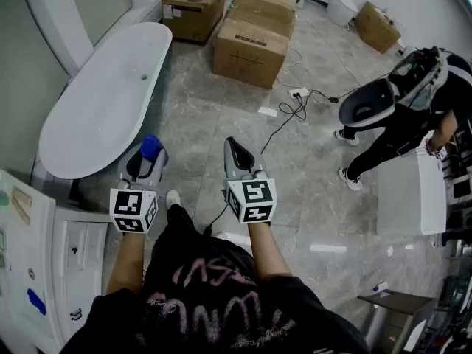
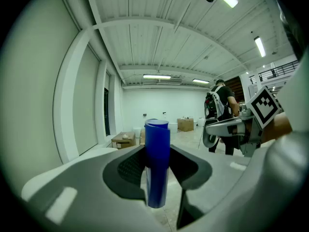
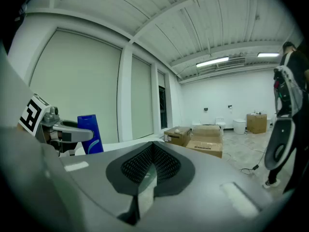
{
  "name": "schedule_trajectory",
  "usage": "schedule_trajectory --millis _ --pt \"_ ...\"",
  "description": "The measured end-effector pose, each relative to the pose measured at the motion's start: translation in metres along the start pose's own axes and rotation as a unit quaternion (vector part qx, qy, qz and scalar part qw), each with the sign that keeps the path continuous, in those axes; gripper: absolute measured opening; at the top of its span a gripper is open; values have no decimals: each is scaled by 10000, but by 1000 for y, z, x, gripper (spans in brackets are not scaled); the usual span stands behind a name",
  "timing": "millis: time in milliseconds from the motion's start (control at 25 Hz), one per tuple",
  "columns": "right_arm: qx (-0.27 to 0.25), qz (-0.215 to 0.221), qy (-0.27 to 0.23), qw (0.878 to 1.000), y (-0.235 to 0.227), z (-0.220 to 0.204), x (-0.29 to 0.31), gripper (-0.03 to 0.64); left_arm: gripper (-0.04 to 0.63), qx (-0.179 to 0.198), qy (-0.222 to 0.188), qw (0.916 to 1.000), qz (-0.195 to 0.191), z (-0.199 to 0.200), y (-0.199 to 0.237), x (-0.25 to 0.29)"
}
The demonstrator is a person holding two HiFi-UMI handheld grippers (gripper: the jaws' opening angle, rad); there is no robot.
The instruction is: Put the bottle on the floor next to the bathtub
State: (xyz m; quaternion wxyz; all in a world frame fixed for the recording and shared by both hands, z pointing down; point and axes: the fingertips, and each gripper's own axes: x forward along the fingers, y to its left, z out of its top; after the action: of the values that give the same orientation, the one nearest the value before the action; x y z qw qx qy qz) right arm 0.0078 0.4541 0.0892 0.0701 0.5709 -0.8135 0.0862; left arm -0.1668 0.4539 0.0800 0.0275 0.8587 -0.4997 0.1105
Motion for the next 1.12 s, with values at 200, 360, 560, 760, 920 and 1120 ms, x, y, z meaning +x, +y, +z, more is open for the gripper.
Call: schedule_trajectory --millis 200,360,560,760,920,1120 --pt "32 -8 57 10000 1 -2 6 12 150 1 38 10000 -27 0 4 1" --pt "60 -21 118 9999 2 -3 27 11 150 26 66 9999 -93 -2 16 14" --pt "3 -24 72 10000 3 8 66 12 150 -52 97 9998 -150 -2 41 42" --pt "25 -161 103 9998 -2 15 110 13 150 -94 149 9991 -399 -8 64 68" --pt "33 -331 27 9994 1 27 134 14 150 -95 162 9977 -657 -9 76 77" --pt "140 -463 -18 9988 1 28 154 14 150 -68 257 9966 -778 -15 95 88"
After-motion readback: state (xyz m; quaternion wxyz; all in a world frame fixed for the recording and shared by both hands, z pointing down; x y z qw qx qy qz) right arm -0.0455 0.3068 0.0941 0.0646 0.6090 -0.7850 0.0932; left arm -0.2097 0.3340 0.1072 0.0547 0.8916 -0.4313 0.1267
